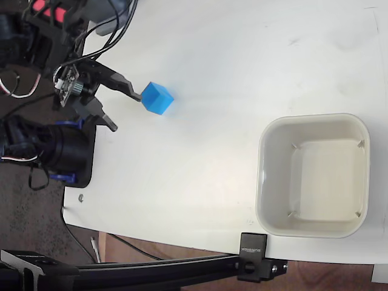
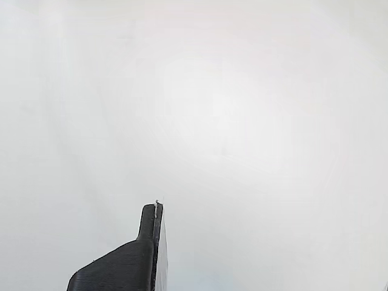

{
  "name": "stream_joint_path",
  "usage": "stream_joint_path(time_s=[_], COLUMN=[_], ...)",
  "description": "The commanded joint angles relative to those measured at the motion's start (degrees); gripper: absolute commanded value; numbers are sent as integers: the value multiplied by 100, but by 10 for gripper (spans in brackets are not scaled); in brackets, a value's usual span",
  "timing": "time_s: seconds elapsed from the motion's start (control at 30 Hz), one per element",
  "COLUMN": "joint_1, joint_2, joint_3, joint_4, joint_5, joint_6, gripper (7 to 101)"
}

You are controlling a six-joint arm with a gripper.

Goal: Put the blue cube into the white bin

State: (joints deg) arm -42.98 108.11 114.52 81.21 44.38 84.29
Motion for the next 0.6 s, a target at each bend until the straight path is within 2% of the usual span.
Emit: stream_joint_path(time_s=[0.03, 0.4, 0.6], joint_1=[-360, -1028, -1011], joint_2=[-404, -1406, -1538], joint_3=[-659, -1151, -1063], joint_4=[598, 712, 563], joint_5=[9, -132, -255], joint_6=[1195, 2303, 2364], gripper=[1003, 978, 1003])
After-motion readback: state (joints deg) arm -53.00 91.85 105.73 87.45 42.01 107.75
